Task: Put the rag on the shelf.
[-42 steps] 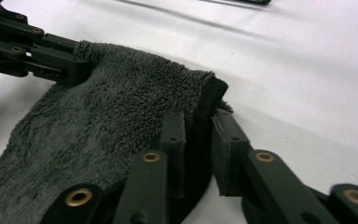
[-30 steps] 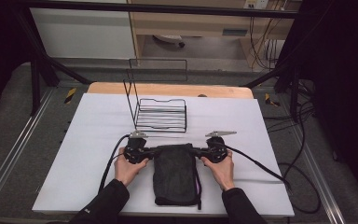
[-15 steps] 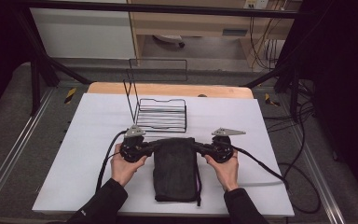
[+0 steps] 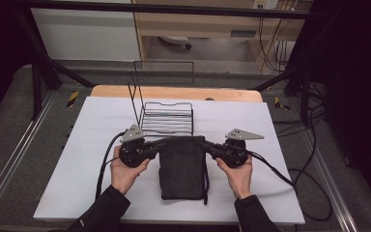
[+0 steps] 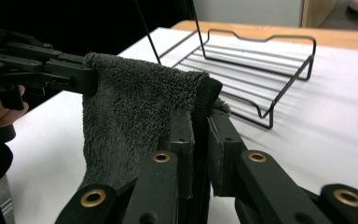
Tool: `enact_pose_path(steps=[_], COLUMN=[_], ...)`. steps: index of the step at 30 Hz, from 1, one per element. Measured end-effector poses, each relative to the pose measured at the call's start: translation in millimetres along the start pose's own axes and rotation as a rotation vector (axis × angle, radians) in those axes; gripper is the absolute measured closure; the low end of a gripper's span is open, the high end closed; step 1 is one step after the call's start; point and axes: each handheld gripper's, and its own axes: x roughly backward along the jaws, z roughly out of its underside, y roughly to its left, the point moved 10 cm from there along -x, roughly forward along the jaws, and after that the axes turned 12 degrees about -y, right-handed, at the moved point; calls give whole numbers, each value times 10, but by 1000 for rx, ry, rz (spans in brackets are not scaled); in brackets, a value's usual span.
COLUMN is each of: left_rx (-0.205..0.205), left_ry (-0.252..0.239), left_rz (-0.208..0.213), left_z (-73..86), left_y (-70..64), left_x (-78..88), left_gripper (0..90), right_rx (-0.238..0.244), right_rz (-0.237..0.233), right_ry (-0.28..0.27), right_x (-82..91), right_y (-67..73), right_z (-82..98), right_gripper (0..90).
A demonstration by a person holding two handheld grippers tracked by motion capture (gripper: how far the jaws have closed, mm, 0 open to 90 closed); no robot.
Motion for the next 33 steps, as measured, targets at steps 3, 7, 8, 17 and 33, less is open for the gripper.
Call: enact_pose_path(steps=[3, 7, 8, 17, 33], left_rx=[-12, -19, -19, -50, -75], left_ry=[-18, -45, -54, -127, -236], left_rz=[5, 11, 12, 2, -21], left_z=[-69, -149, -170, -365, -761], left_y=[-46, -90, -100, -152, -113], left_x=[34, 76, 87, 172, 244], left_gripper=[801, 801, 801, 801, 802], right_rx=[20, 44, 54, 117, 194], right_rz=[4, 9, 9, 16, 44], right_ry=[-21, -50, -58, -126, -242], right_x=[35, 76, 87, 172, 163], right_y=[29, 73, 83, 201, 343], right_z=[-67, -154, -178, -384, -794], right_gripper=[821, 821, 821, 822, 824])
